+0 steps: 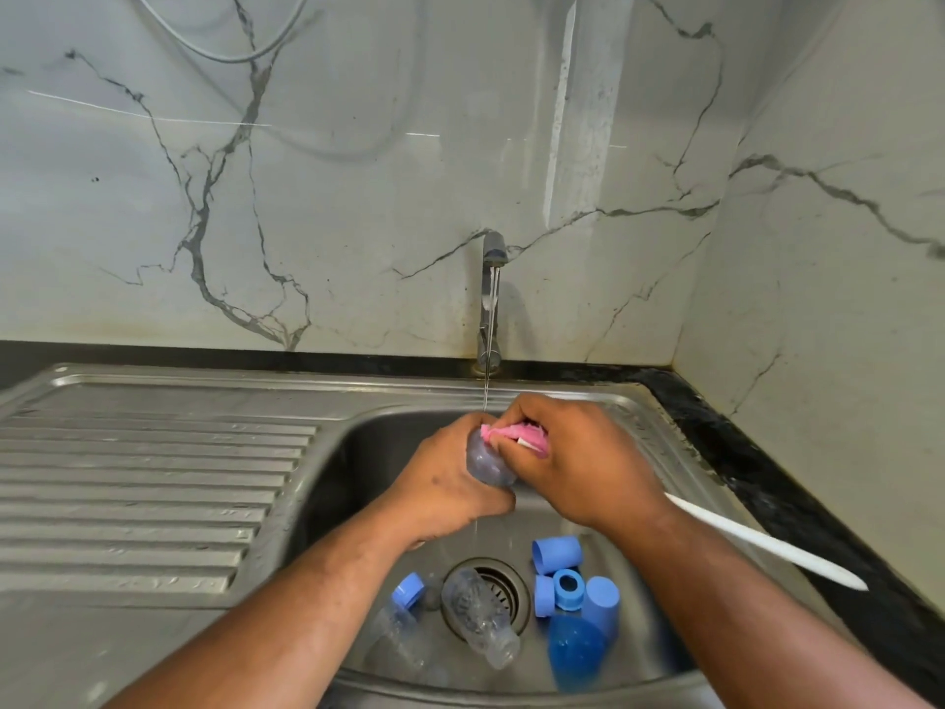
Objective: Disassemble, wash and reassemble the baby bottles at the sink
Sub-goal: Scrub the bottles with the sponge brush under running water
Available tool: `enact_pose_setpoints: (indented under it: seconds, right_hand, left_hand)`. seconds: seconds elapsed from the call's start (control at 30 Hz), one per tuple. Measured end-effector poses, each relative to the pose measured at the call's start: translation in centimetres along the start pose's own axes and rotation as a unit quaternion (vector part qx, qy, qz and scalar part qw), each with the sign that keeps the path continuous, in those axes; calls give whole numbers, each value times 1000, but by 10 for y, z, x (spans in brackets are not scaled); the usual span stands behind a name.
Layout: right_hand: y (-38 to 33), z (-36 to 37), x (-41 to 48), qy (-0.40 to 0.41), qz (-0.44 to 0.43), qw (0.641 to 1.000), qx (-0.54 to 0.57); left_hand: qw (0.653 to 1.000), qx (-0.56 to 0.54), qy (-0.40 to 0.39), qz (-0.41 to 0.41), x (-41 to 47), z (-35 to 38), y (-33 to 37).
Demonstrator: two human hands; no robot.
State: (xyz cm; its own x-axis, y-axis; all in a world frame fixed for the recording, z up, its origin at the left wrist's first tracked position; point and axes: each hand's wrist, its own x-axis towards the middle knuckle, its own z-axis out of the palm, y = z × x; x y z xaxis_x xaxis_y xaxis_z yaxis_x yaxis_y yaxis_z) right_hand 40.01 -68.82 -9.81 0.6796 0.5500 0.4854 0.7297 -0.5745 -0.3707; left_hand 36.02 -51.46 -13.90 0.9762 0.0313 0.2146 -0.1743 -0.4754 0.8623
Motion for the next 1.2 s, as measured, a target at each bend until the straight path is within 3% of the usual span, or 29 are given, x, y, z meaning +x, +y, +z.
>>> enact_pose_setpoints:
  seconds: [0.13,0.27,0.47,0.6,0.77,0.93,1.07,1.2]
  right_hand:
    - [1,-1,2,-65,18,997,49]
    - [1,0,0,7,7,1000,-2]
    - [4,-7,2,-69,3,996,55]
    - [1,-7,-2,-6,-13,1000,-19]
    - [-1,-12,-1,-70,-16,997,35]
    - [-7,-8,-3,-31,-16,999,-4]
    - [4,-17,-3,-128,26,988,86]
    - [36,-15,-6,-204,87,974,-46]
  left_hand:
    - [1000,-3,-6,4,-1,-1,-1]
    - [1000,-22,-5,1,1,4,1]
    - [997,-77,-7,-17,-1,1,-1]
    - [996,-80,-29,-15,-1,8,2]
    - [995,-96,-28,-19,-2,2,-1]
    - [997,-65,-38,-3,1,7,-4]
    - [995,-96,-1,-9,0,0,-16]
    - [989,-128,68,-19,6,-3,-28]
